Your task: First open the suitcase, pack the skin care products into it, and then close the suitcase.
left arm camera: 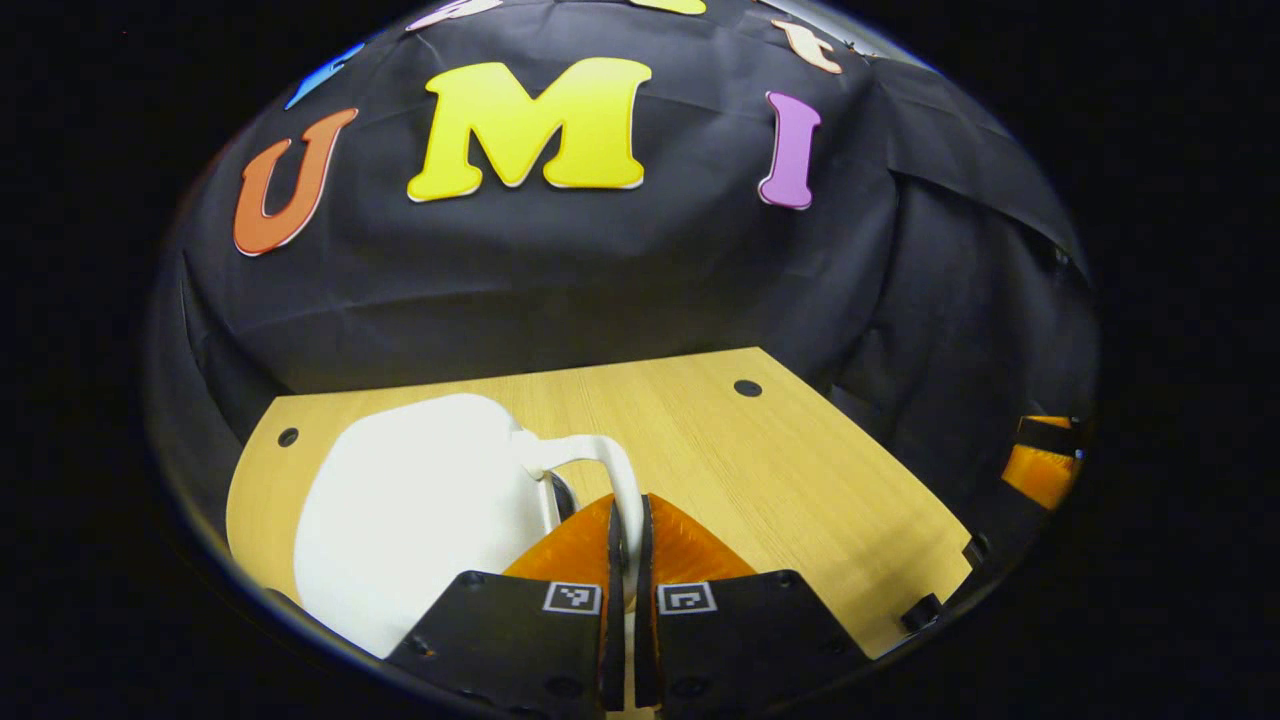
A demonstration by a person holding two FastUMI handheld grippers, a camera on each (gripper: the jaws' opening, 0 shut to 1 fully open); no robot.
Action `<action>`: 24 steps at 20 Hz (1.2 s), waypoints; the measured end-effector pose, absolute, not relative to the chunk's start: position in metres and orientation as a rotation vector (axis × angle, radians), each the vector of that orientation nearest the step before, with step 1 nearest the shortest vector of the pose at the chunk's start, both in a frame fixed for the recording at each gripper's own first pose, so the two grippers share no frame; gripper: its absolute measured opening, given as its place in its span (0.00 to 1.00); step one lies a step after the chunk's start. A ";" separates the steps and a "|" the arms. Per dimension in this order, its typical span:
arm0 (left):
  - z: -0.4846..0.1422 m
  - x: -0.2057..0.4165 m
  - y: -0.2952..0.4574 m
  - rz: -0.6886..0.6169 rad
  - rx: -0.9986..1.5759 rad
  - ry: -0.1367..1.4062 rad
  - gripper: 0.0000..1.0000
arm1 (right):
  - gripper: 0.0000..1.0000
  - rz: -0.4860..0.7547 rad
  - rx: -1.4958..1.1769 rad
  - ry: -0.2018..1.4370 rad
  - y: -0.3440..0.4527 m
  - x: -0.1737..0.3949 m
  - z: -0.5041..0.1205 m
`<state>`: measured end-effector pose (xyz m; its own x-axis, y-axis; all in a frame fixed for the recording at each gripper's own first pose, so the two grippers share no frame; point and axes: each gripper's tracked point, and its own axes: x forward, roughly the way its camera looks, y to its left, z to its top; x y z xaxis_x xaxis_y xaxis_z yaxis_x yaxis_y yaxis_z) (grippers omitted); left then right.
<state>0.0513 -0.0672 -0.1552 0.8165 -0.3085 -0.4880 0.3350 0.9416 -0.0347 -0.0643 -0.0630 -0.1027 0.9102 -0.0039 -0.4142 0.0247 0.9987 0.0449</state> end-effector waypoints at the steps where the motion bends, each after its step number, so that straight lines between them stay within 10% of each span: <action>1: -0.165 0.051 -0.072 -0.343 0.057 0.527 0.07 | 0.74 -0.023 0.044 0.428 -0.069 -0.066 -0.103; 16: -0.224 0.045 -0.100 -0.305 0.131 0.599 0.15 | 0.76 -0.033 0.008 0.448 -0.093 -0.067 -0.099; 21: -0.189 0.042 -0.101 -0.270 0.100 0.530 0.79 | 0.76 -0.010 0.002 0.427 -0.086 -0.061 -0.091; 24: -0.119 0.052 -0.087 -0.207 0.088 0.347 0.89 | 0.79 0.014 -0.001 0.371 -0.074 -0.047 -0.072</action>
<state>0.0523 -0.0873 -0.1188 0.9196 -0.1866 -0.3458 0.2166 0.9750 0.0498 -0.0466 -0.0742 -0.0723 0.9318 0.0138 -0.3626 -0.0142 0.9999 0.0014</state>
